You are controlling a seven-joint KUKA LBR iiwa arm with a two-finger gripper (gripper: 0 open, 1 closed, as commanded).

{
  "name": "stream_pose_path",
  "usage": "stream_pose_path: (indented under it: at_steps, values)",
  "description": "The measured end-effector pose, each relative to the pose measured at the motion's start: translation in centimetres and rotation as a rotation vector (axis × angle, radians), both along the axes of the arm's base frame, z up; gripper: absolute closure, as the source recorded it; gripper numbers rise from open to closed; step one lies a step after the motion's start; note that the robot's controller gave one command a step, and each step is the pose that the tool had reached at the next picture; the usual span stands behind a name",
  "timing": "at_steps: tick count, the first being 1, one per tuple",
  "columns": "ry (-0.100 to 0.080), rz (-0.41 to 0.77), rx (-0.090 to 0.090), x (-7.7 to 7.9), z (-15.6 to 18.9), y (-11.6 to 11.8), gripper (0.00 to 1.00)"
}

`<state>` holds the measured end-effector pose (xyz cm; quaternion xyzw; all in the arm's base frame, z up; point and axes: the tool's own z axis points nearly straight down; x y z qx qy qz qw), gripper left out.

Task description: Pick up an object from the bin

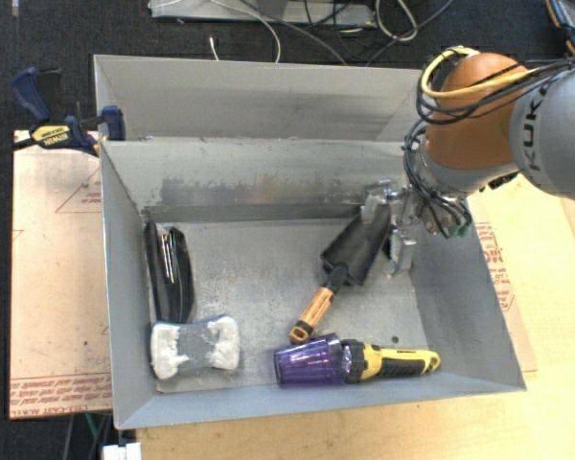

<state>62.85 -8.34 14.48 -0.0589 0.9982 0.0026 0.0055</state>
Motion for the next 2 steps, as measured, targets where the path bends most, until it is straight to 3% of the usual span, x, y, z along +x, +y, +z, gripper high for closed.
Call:
stream_pose_path:
  at_steps: [1, 2]
  values:
    - [-0.004, 0.053, 0.0, 1.2, 0.2, -0.5, 0.0]
    - [-0.004, -0.011, 0.003, 0.0, -2.1, -1.6, 1.0]
